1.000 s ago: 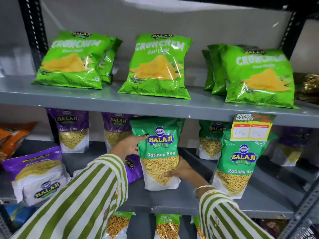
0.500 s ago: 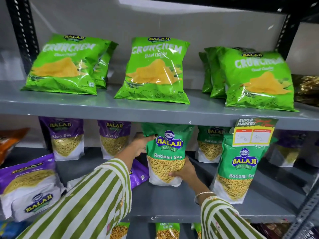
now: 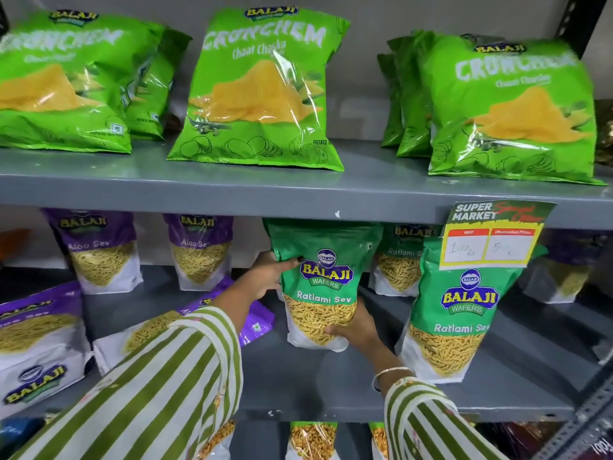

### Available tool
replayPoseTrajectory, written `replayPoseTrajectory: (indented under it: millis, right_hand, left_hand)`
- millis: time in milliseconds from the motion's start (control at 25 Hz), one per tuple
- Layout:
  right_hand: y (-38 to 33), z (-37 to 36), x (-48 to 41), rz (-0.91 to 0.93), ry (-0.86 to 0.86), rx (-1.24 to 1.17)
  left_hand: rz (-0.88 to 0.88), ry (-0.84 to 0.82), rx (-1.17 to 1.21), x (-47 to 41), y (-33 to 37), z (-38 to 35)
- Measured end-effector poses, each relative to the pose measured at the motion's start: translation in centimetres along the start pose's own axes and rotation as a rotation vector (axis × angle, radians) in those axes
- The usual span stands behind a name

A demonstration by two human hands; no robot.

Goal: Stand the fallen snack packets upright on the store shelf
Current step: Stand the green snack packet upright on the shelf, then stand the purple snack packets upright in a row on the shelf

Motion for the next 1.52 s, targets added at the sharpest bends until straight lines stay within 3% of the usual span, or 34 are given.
replayPoseTrajectory:
  millis: [240,320,400,480,600,800,880,960,1080,1200,1400,1520]
  right_hand:
    - [1.1,-1.0,0.9,-0.184,-0.279,0.251]
    - [-0.3,-0.5,3.4,-0.304,-0.321,0.389]
    - [-1.9,-1.2,4.7,-0.307,-0.342,0.507]
    - [-4.6,-3.4,6.1,-0.288,-0.306,0.399]
    - [-6.4,-11.6,7.9,-0.324,-0.315,0.187]
    - [-7.1,-26.4,11.8,-0.559,-0.342,-0.332]
    - [-7.3,-28.5,12.4,-0.563,-0.298,-0.455]
    - [-7.3,-28.4,12.7,-0.575,-0.262,-0.510]
    - [-7.7,-26.0,12.5,-0.539,-0.245,-0.471]
    - [-9.6,-23.1,11.9,-0.391,-0.274,-0.308]
    - [-16.4,-18.2,10.8,0.031,-0.109,-0.127]
    - [-17.6,-17.5,10.7,0.122,-0.054,-0.095]
  left_hand:
    - [0.060,0.068,-0.249,1.5,-1.9,6.5]
    - [0.087,0.173,-0.442,2.2,-3.5,11.7]
    - [0.154,0.264,-0.681,2.6,-5.5,17.2]
    - [0.232,0.278,-0.845,3.2,-7.7,21.5]
    - [0.210,0.202,-0.868,3.2,-10.2,25.6]
    - [0.210,0.007,-0.711,3.0,-13.4,26.4]
    - [0.250,0.001,-0.552,2.5,-14.6,27.0]
    - [0.350,-0.111,-0.345,3.1,-16.3,25.9]
    - [0.434,-0.313,-0.207,5.0,-17.4,23.4]
    - [0.350,-0.379,-0.147,6.2,-15.6,21.4]
    - [-0.055,-0.153,-0.213,6.5,-10.4,21.2]
    - [-0.199,-0.030,-0.244,7.1,-8.4,21.7]
Point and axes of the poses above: each hand's wrist, its own x-axis away from the middle knuckle, its own z-axis out of the back of the hand, y = z × x, the point moved 10 cm from there along -x, towards the middle knuckle, and after that the axes turned 5 degrees about z, right-handed, at the moved point
